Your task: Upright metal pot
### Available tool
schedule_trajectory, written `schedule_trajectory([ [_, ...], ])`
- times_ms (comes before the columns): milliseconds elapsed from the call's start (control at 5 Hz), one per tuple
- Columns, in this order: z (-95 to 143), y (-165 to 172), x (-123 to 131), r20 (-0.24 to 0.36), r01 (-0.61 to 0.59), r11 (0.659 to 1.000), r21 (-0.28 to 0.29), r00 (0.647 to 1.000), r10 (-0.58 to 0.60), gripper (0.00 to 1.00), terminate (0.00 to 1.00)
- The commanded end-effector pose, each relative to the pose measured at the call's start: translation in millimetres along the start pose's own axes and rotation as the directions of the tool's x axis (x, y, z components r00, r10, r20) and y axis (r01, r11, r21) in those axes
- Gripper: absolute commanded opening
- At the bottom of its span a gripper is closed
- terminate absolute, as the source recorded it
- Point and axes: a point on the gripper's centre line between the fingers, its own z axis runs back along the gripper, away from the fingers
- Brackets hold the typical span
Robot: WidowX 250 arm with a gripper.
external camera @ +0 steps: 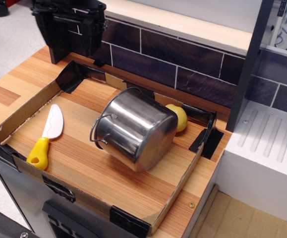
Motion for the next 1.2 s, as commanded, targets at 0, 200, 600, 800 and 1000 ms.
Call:
schedule_trajectory([
  [0,29.4,-17.6,-13.0,0.137,0.404,0.896,-0.182,0.913,-0.384,1.00,0.00],
  [200,28.3,-29.8,-25.7,0.152,0.506,0.823,-0.256,0.862,-0.483,1.00,0.00],
  [600,3.5,-51.6,-39.1,0.140,0.594,0.744,-0.307,0.801,-0.582,1.00,0.00],
  [800,-8.8,-57.8,-40.3,0.135,0.625,0.726,-0.287,0.777,-0.615,1.00,0.00],
  [1000,-16.5,-67.6,-45.3,0.134,0.661,0.694,-0.285,0.745,-0.654,1.00,0.00],
])
